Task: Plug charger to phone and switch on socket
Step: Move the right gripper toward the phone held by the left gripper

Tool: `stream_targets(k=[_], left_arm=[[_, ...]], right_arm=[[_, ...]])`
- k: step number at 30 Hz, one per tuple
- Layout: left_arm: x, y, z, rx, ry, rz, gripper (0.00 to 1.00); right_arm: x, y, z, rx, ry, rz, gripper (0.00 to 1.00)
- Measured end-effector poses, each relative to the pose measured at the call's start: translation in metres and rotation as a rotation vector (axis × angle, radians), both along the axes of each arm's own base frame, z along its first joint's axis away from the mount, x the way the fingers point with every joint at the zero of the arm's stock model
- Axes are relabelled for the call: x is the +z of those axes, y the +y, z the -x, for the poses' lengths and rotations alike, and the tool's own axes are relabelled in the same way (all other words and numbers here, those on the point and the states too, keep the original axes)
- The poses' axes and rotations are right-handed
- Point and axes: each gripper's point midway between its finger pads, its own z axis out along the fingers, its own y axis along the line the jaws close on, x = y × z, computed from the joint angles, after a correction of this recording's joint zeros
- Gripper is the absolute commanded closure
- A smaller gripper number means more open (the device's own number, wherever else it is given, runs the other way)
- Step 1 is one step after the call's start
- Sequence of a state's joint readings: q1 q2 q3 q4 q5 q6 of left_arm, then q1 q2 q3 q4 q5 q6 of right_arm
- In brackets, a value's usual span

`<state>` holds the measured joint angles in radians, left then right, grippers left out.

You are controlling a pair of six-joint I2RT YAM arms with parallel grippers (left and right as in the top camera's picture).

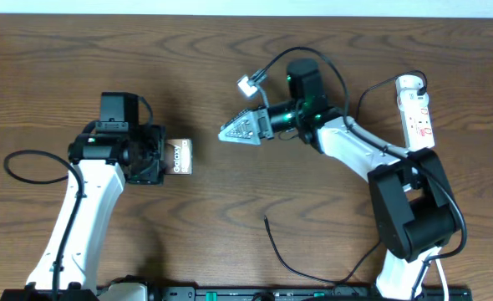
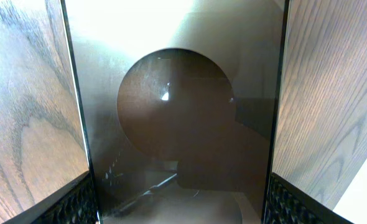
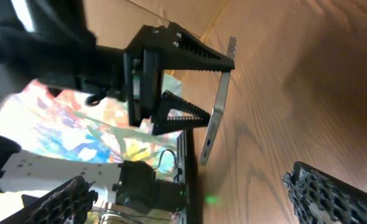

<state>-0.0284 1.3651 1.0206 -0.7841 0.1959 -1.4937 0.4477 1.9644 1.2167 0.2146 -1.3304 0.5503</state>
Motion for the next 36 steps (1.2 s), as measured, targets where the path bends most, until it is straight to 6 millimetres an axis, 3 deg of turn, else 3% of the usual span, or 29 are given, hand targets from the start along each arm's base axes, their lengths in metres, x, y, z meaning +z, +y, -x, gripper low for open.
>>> stream_targets(k=[14,25,36], left_arm=[[0.004,-0.015,-0.006,0.095,-0.007,0.088,0.93],[0.004,-0.017,-0.006,0.154,0.007,0.12,0.93],[0.005,-0.036,-0.005,0.161,0.012,0.15,0.93]], right_arm=[[-0.023,0.021,-0.006,-0.115,0.014,0.124,0.01],[-0.03,0.048,0.016,-0.095,-0.001,0.159,0.05],[-0.034,0.062,0.021,-0.119,-0.018,0.187,0.22]])
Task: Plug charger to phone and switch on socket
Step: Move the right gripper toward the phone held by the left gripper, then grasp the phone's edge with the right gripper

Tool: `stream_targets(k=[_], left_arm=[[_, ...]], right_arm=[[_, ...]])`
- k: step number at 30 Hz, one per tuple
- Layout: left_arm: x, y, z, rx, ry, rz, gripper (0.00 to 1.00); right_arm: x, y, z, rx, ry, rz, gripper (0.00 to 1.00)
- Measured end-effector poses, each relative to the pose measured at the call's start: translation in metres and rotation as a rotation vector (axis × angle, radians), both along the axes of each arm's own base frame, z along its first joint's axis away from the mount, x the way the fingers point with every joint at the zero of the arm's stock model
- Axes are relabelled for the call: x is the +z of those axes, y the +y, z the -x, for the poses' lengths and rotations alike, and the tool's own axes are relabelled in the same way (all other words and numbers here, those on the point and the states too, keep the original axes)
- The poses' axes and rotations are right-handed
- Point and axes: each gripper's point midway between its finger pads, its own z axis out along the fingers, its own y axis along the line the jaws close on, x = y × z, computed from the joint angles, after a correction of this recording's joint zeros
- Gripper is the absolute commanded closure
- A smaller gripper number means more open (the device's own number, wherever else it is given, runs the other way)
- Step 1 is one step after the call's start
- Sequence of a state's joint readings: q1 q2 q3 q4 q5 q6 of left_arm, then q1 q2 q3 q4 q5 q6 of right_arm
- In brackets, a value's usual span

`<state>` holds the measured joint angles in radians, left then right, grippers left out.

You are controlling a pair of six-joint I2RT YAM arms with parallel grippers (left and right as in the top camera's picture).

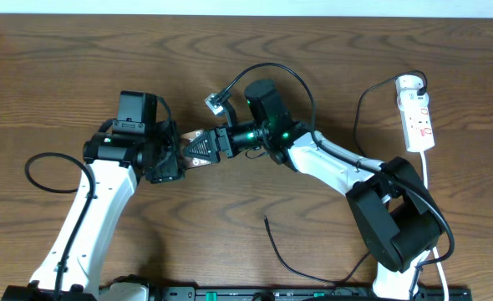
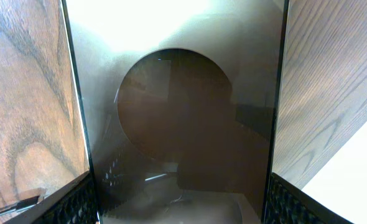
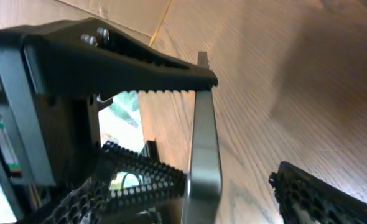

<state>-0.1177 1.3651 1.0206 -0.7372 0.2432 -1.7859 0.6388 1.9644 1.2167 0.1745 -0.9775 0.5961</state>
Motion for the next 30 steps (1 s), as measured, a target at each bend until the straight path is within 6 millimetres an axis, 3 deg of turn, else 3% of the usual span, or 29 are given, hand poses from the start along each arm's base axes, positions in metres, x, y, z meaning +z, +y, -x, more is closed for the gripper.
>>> stream_targets(k=[13,26,30], left_arm=[[0.001,-0.008,0.001,-0.004,0.004,0.027,0.93],[0.002,-0.013,0.002,-0.012,0.007,0.053,0.93],[0.002,-0.013,0.002,-0.012,0.007,0.053,0.93]], right_arm=[[-0.002,0.008,0.005,-0.007,-0.012,0.013,0.51],[-0.003,0.017,0.009,-0.017,-0.036,0.024,0.49],[-0.003,0.02,0.012,-0.011,-0.041,0.023,0.54]])
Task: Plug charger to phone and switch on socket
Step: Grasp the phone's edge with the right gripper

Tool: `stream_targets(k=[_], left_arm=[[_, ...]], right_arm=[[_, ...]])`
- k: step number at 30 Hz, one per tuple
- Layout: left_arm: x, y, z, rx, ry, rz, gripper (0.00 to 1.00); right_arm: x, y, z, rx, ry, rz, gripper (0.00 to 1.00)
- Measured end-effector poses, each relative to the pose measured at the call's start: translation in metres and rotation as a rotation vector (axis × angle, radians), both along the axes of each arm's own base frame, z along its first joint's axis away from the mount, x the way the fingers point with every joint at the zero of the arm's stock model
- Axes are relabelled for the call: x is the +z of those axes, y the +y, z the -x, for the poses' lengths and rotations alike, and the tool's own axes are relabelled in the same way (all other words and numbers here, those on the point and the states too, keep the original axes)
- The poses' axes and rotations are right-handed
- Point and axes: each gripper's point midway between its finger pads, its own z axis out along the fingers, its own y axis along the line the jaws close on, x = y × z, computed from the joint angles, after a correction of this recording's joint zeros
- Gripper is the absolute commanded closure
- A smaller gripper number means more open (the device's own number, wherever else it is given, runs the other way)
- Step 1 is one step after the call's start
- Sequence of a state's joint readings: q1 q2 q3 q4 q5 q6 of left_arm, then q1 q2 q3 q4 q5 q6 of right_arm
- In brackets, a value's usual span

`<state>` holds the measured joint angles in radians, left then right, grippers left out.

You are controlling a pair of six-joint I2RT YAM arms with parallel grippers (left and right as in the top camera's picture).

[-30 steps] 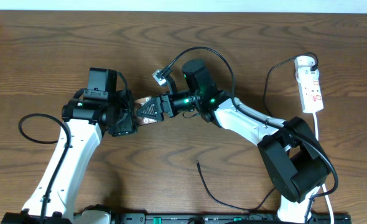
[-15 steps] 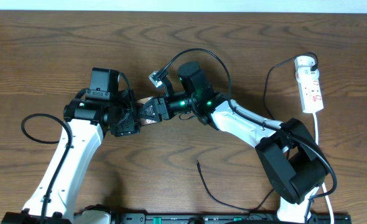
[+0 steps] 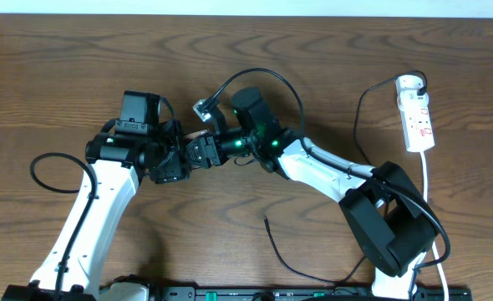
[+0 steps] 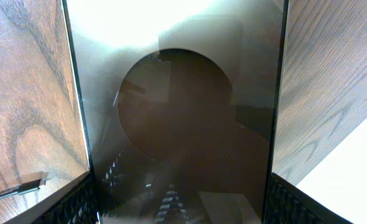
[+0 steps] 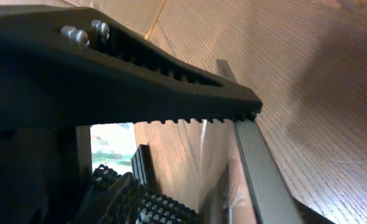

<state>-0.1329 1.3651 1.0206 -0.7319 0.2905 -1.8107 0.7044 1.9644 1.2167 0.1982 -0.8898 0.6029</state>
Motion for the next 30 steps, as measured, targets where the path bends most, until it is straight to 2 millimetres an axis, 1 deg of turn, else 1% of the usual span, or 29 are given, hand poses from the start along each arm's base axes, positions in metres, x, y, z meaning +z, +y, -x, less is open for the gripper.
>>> stream_targets(k=[7,9,13,18,20,21,22,24,30], left_arm=[[0.0,0.0001,0.0,0.0,0.0,0.0,0.93],[0.0,0.0001,0.0,0.0,0.0,0.0,0.93],[0.0,0.0001,0.0,0.0,0.0,0.0,0.93],[0.0,0.0001,-0.0001,0.0,0.0,0.0,0.93],[0.0001,0.0,-0.0003,0.0,-0.001,0.0,0.93],[0.0001,0.0,-0.0003,0.0,-0.001,0.0,0.93],[0.0001,0.0,-0.0003,0.0,-0.002,0.0,0.93],[0.0002,0.0,-0.0004,0.0,-0.002,0.0,0.93],[0.0004,0.0,-0.0009,0.0,-0.004,0.0,0.93]], right_arm=[[-0.0004,0.0,-0.0012,-0.007,-0.002,0.003,0.54],[-0.0005,-0.0001,-0.0013,-0.007,-0.002,0.003,0.58],[-0.0004,0.0,-0.0015,-0.009,0.0,0.003,0.7],[-0.0019,-0.0004,-0.0031,-0.021,0.005,0.011,0.72],[-0.002,-0.0004,-0.0035,-0.023,0.004,0.012,0.75],[-0.0022,-0.0005,-0.0037,-0.025,0.004,0.013,0.8],[-0.0024,-0.0005,-0.0041,-0.027,0.004,0.014,0.81],[-0.0037,-0.0011,-0.0053,-0.035,0.007,0.02,0.82],[-0.0055,-0.0015,-0.0072,-0.048,0.01,0.028,0.89]])
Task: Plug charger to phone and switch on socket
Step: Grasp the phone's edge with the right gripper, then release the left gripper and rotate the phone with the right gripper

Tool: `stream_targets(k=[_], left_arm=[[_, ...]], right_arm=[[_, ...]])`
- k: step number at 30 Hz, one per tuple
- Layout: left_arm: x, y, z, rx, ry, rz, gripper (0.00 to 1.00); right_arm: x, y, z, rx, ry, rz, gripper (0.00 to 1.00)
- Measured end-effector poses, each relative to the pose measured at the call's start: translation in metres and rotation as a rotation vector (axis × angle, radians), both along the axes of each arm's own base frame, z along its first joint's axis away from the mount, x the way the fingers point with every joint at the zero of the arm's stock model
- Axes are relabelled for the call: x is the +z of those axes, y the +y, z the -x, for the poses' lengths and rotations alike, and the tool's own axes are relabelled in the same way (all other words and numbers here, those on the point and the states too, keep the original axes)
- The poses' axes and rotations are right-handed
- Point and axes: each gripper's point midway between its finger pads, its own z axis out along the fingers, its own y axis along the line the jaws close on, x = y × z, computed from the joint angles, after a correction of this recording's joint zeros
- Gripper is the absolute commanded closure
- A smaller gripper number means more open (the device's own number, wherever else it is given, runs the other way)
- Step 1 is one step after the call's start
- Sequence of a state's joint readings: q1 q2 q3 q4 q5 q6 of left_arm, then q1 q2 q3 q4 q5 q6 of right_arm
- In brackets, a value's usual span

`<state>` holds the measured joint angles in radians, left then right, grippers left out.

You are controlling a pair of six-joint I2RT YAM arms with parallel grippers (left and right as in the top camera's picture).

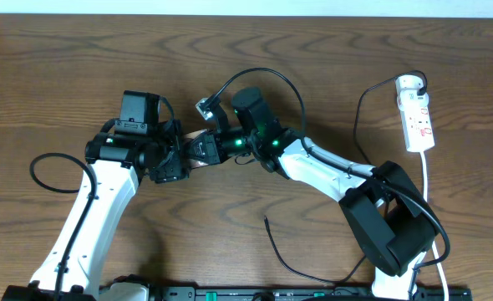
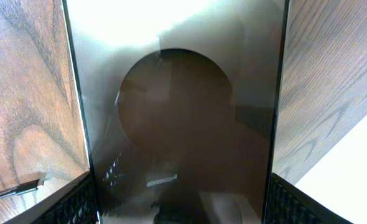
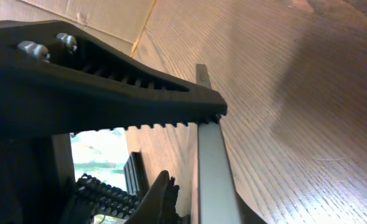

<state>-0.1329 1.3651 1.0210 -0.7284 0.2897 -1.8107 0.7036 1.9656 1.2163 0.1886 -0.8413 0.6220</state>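
Note:
The phone (image 2: 177, 124) fills the left wrist view, gripped by its long sides in my left gripper (image 2: 180, 208), which is shut on it. In the overhead view the left gripper (image 1: 182, 157) and right gripper (image 1: 203, 150) meet at the table's middle, and only a sliver of the phone (image 1: 196, 135) shows. The right wrist view shows the phone's grey edge (image 3: 211, 168) running down between the right gripper (image 3: 205, 211) fingers, which sit close on either side. The charger's black cable end (image 1: 266, 219) lies loose on the table. The white socket strip (image 1: 417, 113) lies far right.
A black lead (image 1: 362, 104) runs from the socket strip down the right side. A black cable loop (image 1: 42, 163) lies by the left arm. A dark rail (image 1: 246, 293) lines the front edge of the wooden table (image 1: 255, 50).
Both arms stay where they were at the table's middle. My right gripper's fingers now stand closer together around the phone's end. The left gripper still holds the phone.
At first my left gripper held the phone left of centre, and the open right gripper was well apart to its right. Then the two had come together mid-table, the right gripper open at the phone's free end. Its fingers have since narrowed onto the phone.

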Motion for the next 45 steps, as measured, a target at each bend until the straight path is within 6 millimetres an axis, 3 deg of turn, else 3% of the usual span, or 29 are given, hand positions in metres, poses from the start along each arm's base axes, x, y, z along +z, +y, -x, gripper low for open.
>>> stream_targets(k=[9,12,15,16,23,30,37,45], left_arm=[[0.001,0.0,-0.001,0.007,-0.004,0.0,0.92],[0.005,0.005,-0.006,0.016,-0.024,-0.024,0.63],[0.005,0.005,-0.006,0.015,-0.022,-0.018,0.17],[0.005,0.002,-0.005,0.01,-0.02,-0.011,0.12],[0.006,-0.001,-0.004,0.0,-0.019,0.002,0.1],[0.008,-0.005,-0.006,-0.008,-0.027,0.021,0.1],[0.017,-0.014,-0.018,-0.052,-0.097,0.061,0.1],[0.025,-0.019,-0.028,-0.116,-0.17,0.057,0.1]], right_arm=[[-0.004,-0.002,-0.002,-0.012,0.011,0.01,0.99],[-0.007,-0.002,-0.001,-0.007,0.012,0.014,0.99],[-0.008,-0.004,-0.003,-0.008,0.015,0.013,0.99],[-0.008,-0.004,-0.002,-0.006,0.015,0.012,0.99],[-0.007,-0.004,-0.003,-0.007,0.014,0.01,0.99],[-0.007,-0.016,-0.019,-0.045,0.015,0.01,0.99],[-0.009,-0.047,-0.053,-0.135,0.026,0.014,0.99],[-0.005,-0.102,-0.109,-0.345,0.136,-0.01,0.99]])
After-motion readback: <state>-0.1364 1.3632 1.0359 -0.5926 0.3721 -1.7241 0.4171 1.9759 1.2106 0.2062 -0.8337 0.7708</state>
